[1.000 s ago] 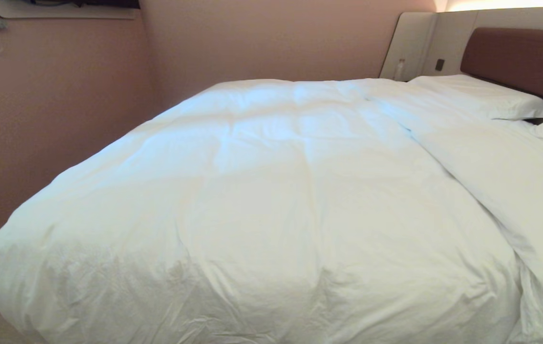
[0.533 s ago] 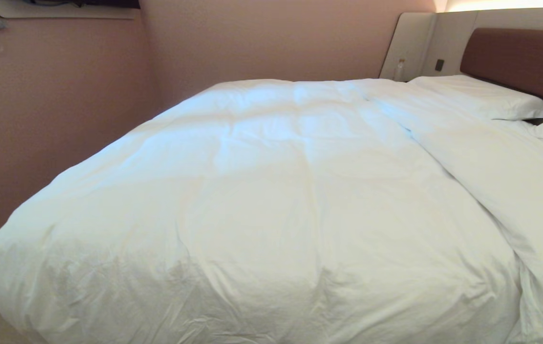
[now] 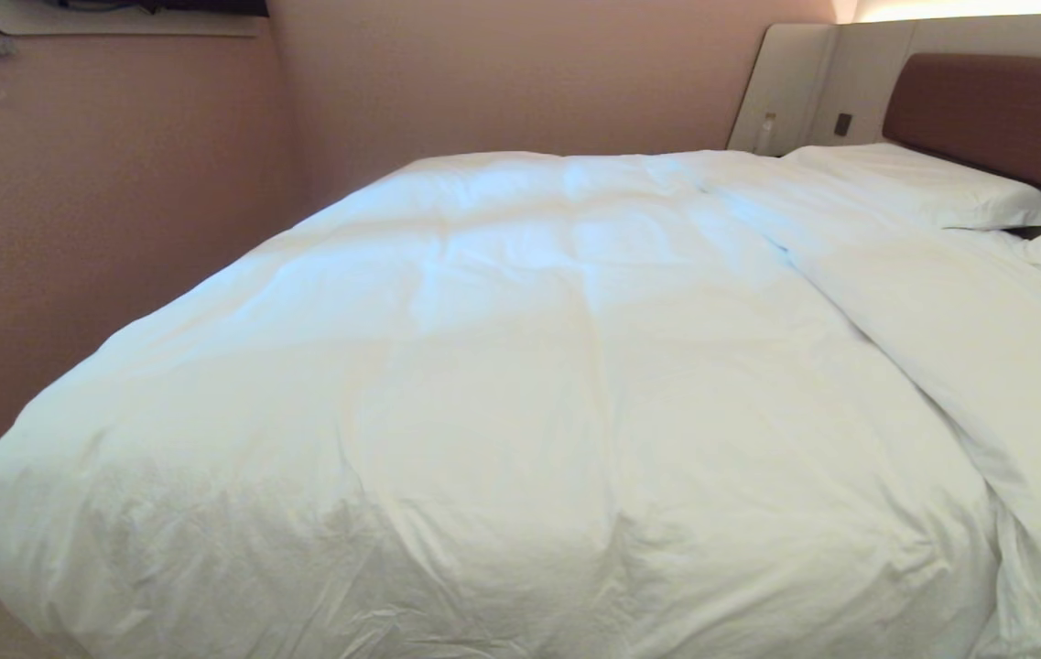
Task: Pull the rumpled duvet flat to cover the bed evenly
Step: Flatten the corners of the folded blanket
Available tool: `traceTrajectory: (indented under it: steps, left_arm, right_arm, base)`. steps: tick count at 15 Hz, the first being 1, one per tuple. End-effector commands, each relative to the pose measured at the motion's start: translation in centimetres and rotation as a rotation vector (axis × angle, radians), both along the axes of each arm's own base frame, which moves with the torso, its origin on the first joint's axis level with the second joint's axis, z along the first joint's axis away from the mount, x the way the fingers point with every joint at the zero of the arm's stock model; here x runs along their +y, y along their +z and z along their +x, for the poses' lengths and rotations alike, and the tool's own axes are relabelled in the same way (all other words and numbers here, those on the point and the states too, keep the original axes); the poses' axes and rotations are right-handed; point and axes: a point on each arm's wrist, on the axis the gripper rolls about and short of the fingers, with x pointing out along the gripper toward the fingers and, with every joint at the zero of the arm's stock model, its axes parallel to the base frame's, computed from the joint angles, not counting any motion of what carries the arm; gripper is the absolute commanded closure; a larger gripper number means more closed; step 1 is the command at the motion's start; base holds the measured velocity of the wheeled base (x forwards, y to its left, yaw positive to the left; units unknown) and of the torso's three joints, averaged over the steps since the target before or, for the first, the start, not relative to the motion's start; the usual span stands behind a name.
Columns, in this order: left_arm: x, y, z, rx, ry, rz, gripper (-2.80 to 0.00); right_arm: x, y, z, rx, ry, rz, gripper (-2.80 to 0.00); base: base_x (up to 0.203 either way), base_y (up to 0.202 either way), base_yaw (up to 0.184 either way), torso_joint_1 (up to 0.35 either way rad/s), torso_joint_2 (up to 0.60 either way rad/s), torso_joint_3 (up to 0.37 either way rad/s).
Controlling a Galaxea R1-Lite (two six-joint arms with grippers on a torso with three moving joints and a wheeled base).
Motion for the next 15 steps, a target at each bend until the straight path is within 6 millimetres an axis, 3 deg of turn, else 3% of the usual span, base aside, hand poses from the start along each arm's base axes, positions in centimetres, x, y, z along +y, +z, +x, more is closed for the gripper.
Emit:
traceTrajectory:
  steps: [1,4,9,12,15]
  left_arm:
    - [0.0,0.0,0.0,0.000,0.001,0.000,0.00]
    - [0.0,0.0,0.0,0.000,0.001,0.000,0.00]
    - [0.0,0.0,0.0,0.000,0.001,0.000,0.00]
    - [0.0,0.0,0.0,0.000,-0.001,0.000,0.00]
    - [0.0,0.0,0.0,0.000,0.000,0.000,0.00]
  right_arm:
    - [-2.0,-0.6,0.7,-0.073,-0.048,-0.094,0.00]
    - [-2.4,-2.5,1.0,-0.046,-0.038,-0.064,0.00]
    - [-3.4,-9.6,1.7,0.129,0.009,-0.004,0.00]
    - [-2.6,-11.2,1.5,0.172,0.066,0.020,0.00]
    - [-1.5,-11.3,1.1,0.200,0.127,0.017,0.00]
  base:
    - [0.000,0.000,0.000,0.000,0.00,0.000]
    - [0.000,0.000,0.000,0.000,0.00,0.000]
    - [0.000,0.000,0.000,0.000,0.00,0.000]
    - [0.000,0.000,0.000,0.000,0.00,0.000]
    - [0.000,0.000,0.000,0.000,0.00,0.000]
